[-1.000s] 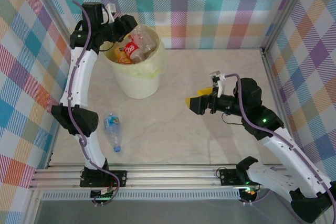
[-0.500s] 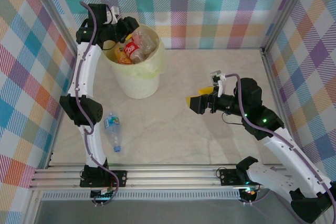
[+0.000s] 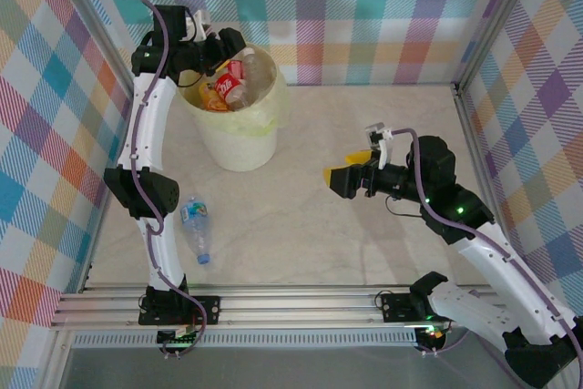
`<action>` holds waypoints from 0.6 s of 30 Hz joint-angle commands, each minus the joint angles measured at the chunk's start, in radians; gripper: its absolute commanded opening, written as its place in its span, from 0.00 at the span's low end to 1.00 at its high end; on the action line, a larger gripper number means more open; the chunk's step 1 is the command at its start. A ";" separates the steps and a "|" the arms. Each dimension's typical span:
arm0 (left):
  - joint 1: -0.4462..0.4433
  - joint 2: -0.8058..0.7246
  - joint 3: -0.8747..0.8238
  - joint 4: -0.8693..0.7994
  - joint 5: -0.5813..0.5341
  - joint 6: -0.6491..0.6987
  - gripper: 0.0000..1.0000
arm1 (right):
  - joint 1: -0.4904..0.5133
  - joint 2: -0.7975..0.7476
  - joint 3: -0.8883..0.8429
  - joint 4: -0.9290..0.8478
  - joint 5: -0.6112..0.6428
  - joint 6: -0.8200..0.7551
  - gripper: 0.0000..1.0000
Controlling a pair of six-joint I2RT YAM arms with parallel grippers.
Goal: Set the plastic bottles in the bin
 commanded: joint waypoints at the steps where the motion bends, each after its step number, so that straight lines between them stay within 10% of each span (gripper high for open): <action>1: 0.003 -0.041 0.040 -0.079 -0.041 0.031 0.77 | 0.007 -0.023 0.022 -0.009 0.010 -0.010 1.00; 10: 0.007 -0.190 0.017 -0.092 0.016 0.121 0.77 | 0.007 -0.018 0.015 -0.005 -0.020 -0.010 1.00; 18: 0.002 -0.535 -0.424 -0.102 -0.071 0.230 0.81 | 0.007 -0.009 0.019 -0.021 -0.077 -0.015 1.00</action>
